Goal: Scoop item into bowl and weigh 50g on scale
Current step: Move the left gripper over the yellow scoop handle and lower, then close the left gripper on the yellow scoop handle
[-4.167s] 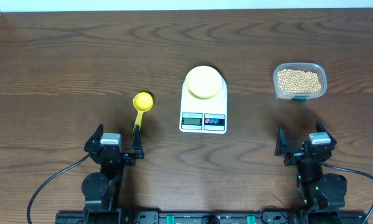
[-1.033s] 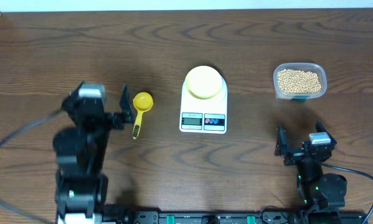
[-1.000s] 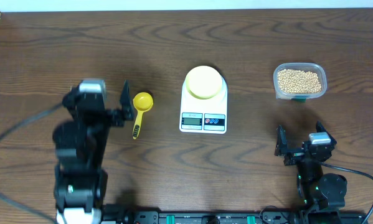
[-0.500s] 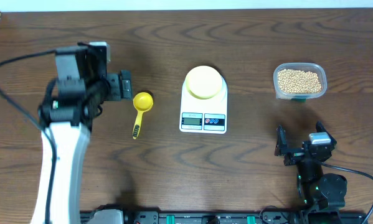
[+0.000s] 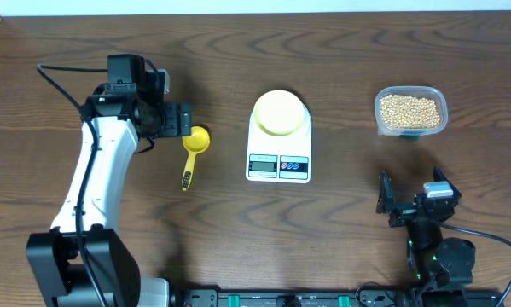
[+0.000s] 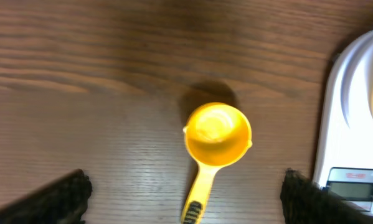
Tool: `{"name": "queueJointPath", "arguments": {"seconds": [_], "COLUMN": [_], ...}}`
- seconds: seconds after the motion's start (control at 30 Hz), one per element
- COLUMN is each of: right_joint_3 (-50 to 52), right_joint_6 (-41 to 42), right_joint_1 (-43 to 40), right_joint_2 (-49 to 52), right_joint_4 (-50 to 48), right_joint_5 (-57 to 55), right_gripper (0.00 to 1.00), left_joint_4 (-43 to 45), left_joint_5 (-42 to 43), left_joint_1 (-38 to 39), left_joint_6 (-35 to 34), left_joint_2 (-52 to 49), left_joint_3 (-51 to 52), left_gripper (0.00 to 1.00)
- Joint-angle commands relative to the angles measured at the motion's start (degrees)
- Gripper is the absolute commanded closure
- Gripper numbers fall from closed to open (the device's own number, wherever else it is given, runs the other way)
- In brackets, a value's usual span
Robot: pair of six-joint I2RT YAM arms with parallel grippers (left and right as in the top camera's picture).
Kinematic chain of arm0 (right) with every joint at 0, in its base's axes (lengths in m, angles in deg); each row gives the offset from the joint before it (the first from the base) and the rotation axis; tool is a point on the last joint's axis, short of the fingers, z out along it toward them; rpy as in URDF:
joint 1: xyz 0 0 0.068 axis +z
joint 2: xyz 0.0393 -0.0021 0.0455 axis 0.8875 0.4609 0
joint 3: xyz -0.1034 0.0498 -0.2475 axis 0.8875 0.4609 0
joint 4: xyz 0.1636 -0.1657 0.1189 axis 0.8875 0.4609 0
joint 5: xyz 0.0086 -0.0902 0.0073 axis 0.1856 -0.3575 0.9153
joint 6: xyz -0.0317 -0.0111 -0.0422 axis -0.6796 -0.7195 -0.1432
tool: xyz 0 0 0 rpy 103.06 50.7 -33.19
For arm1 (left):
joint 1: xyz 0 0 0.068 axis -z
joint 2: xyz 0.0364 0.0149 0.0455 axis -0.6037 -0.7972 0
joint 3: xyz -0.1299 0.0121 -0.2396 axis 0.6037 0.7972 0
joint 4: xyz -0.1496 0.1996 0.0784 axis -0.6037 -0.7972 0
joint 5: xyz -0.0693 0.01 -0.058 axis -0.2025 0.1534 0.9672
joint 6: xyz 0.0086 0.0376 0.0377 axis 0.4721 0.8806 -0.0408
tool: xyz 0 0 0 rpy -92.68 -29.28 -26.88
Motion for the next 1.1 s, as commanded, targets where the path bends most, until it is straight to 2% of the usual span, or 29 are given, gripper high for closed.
{"name": "queueJointPath", "arguments": {"seconds": [0.0, 0.07, 0.13, 0.33, 0.37, 0.5, 0.7, 0.83, 0.87, 0.93, 0.97, 1.07], "right_joint_3": [0.11, 0.11, 0.11, 0.11, 0.11, 0.11, 0.11, 0.11, 0.11, 0.11, 0.11, 0.11], "right_joint_6": [-0.87, -0.87, -0.85, -0.85, -0.85, -0.85, -0.85, -0.85, -0.85, -0.87, -0.87, -0.87], "right_joint_1": [-0.11, -0.11, -0.11, -0.11, -0.11, -0.11, -0.11, -0.11, -0.11, -0.11, -0.11, -0.11], "right_joint_2": [-0.35, -0.35, -0.35, -0.37, -0.35, -0.35, -0.35, -0.35, -0.35, -0.35, -0.35, -0.35], "right_joint_4": [0.22, 0.22, 0.22, 0.22, 0.22, 0.22, 0.22, 0.22, 0.22, 0.22, 0.22, 0.24], "right_joint_5": [-0.04, -0.04, -0.04, -0.04, -0.04, -0.04, -0.04, -0.04, -0.04, -0.04, -0.04, -0.04], "right_gripper": [0.01, 0.01, 0.01, 0.01, 0.01, 0.01, 0.01, 0.01, 0.01, 0.01, 0.01, 0.01], "left_joint_4": [-0.81, -1.66, -2.54, -2.54, -2.56, -3.28, -4.66, -4.76, -4.76, -4.44, -4.04, -1.88], "left_joint_5": [5.46, 7.85, 7.93, 7.54, 7.56, 6.84, -1.55, -2.36, -2.38, -2.58, -2.89, -3.19], "left_joint_1": [-0.17, -0.07, 0.37, 2.21, 2.62, 4.33, 6.12, 6.21, 6.21, 6.21, 6.21, 6.21], "left_joint_6": [-0.20, -0.37, -0.33, -0.33, -0.33, -0.28, -0.33, -0.31, -0.31, -0.31, -0.31, -0.31], "left_joint_2": [-1.05, -1.81, -2.82, -6.58, -7.30, -9.60, -10.62, -10.62, -10.62, -10.62, -10.62, -10.62], "left_joint_3": [0.13, 1.27, 2.60, 5.99, 6.12, 6.12, 6.23, 6.38, 6.47, 7.08, 7.58, 9.92], "left_gripper": [0.62, 0.75, 0.80, 0.81, 0.86, 0.87, 0.87, 0.86, 0.83, 0.60, 0.52, 0.46]}}
